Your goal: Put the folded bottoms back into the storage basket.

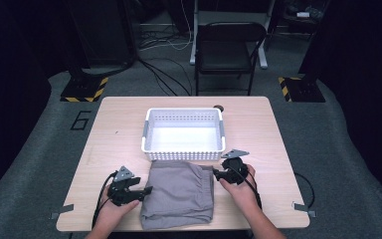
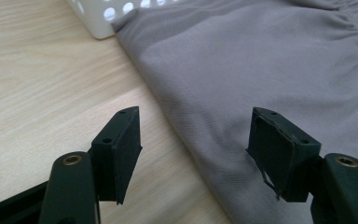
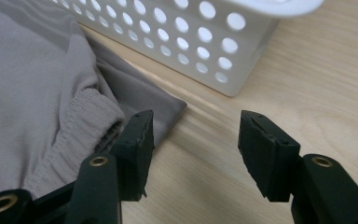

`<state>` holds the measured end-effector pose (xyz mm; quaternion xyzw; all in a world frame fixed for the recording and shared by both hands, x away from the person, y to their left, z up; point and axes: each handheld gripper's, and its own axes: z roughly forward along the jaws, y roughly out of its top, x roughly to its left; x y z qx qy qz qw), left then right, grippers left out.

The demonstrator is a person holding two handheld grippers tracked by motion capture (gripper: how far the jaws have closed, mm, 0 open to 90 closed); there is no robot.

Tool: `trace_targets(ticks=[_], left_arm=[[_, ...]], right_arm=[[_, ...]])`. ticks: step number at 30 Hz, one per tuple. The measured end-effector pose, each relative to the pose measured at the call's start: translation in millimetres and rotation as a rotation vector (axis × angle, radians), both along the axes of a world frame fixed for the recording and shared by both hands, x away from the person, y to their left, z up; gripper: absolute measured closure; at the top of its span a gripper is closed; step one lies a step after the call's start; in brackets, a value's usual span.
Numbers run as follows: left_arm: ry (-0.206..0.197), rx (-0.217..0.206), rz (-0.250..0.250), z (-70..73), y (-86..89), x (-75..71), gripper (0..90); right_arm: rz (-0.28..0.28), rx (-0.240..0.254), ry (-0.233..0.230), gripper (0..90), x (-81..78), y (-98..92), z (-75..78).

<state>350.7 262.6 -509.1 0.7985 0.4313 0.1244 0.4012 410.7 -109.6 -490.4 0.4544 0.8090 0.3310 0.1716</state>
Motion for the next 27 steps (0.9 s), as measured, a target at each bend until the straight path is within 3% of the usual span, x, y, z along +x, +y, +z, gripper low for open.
trace_targets(ticks=[6,17,22,27], left_arm=[[0.001,0.025,-0.034,-2.3,-4.8,0.0,33.1],[0.001,0.051,-0.046,-5.2,-7.7,0.1,32.8],[0.015,0.049,-0.029,-6.7,-10.3,-1.2,32.7],[0.012,0.077,-0.047,-9.6,-13.7,-0.6,32.7]], right_arm=[[0.010,-0.009,0.005,44.3,4.7,8.7,-8.5],[0.031,0.053,0.020,41.8,0.8,14.6,-7.3],[0.051,0.050,0.057,39.2,-6.0,19.0,-7.2],[0.069,0.035,0.101,34.0,-12.8,22.1,-11.5]])
